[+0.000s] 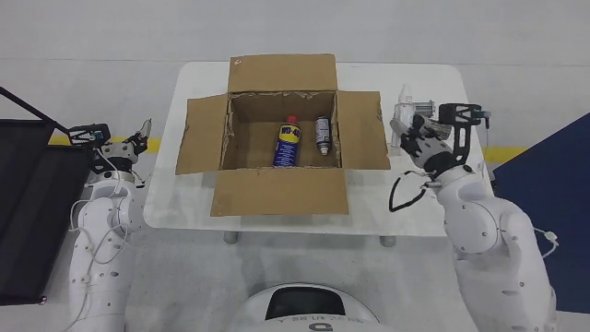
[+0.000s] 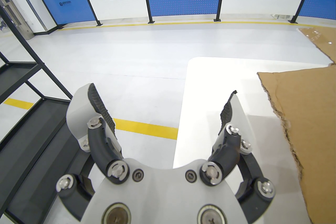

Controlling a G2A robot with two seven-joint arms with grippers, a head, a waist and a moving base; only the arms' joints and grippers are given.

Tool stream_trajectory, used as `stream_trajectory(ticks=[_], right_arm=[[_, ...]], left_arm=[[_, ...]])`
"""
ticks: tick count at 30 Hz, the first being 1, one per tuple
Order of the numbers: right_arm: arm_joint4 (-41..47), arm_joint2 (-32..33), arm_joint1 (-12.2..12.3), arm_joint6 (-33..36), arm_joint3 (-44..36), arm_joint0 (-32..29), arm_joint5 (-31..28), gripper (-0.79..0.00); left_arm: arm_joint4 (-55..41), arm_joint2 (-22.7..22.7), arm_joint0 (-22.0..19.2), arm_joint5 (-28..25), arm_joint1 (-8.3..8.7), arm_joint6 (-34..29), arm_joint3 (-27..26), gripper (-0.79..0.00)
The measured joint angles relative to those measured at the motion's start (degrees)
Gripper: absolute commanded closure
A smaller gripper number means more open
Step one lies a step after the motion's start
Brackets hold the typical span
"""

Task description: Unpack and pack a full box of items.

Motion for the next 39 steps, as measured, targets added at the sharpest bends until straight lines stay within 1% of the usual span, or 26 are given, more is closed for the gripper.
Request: stream_trajectory(ticks=[2,5,9,12,14,16,18,19,21,22,26,29,32,35,36,38,39], right_arm=[[-3.81,-4.93,-0.13,2.16,0.93,3.07,-0.52,0.0],[-8.56,-13.31,-0.72,6.2,4.43,9.47,-0.41,0.0],[-13.76,-24.34,-2.28,11.23,13.15,19.54,2.43,0.0],[-16.11,-31.01,-3.81,13.42,20.77,25.98,5.62,0.0],[-16.7,-34.01,-4.68,13.84,24.69,28.88,7.26,0.0],[-17.4,-36.22,-5.47,14.1,28.24,31.24,8.94,-0.139],[-18.15,-37.4,-6.07,14.44,30.62,32.8,10.57,-0.194],[-18.35,-37.67,-6.27,14.63,31.28,33.26,11.1,-0.237],[-18.66,-37.79,-6.56,15.31,32.17,33.82,11.86,-0.431],[-18.93,-37.67,-6.6,15.71,32.24,33.87,11.99,-0.785],[-20.37,-36.71,-6.38,18.19,29.97,32.63,10.77,-0.785],[-22.75,-35.8,-6.02,19.33,26.21,30.87,10.24,-0.785],[-24.3,-33.85,-5.58,19.03,20.28,28.38,10.2,-0.785],[-22.93,-28.46,-4.88,16.32,12.17,24.35,11.95,-0.785],[-21.51,-25.16,-4.56,15.06,8.77,22.43,12.9,-0.785],[-18.97,-19.53,-4.09,13.23,4.47,19.49,13.88,-0.785],[-17.34,-15.61,-3.82,12.07,2.49,17.62,14.23,-0.785]], left_arm=[[0.0,0.0,0.0,0.0,0.0,0.0,0.0,-0.785],[0.0,0.0,0.0,0.0,0.0,0.0,0.0,-0.785],[0.0,0.0,0.0,0.0,0.0,0.0,0.0,-0.785],[0.0,0.0,0.0,0.0,0.0,0.0,0.0,-0.785],[0.0,0.0,0.0,0.0,0.0,0.0,0.0,-0.785],[0.0,0.0,0.0,0.0,0.0,0.0,0.0,-0.785],[0.0,0.0,0.0,0.0,0.0,0.0,0.0,-0.785],[0.0,0.0,0.0,0.0,0.0,0.0,0.0,-0.785],[0.0,0.0,0.0,0.0,0.0,0.0,0.0,-0.785],[0.0,0.0,0.0,0.0,0.0,0.0,0.0,-0.785],[0.0,0.0,0.0,0.0,0.0,0.0,0.0,-0.785],[0.0,0.0,0.0,0.0,0.0,0.0,0.0,-0.785],[0.0,0.0,0.0,0.0,0.0,0.0,0.0,-0.785],[0.0,0.0,0.0,0.0,0.0,0.0,0.0,-0.785],[0.0,0.0,0.0,0.0,0.0,0.0,0.0,-0.785],[0.0,0.0,0.0,0.0,0.0,0.0,0.0,-0.785],[0.0,0.0,0.0,0.0,0.0,0.0,0.0,-0.785]])
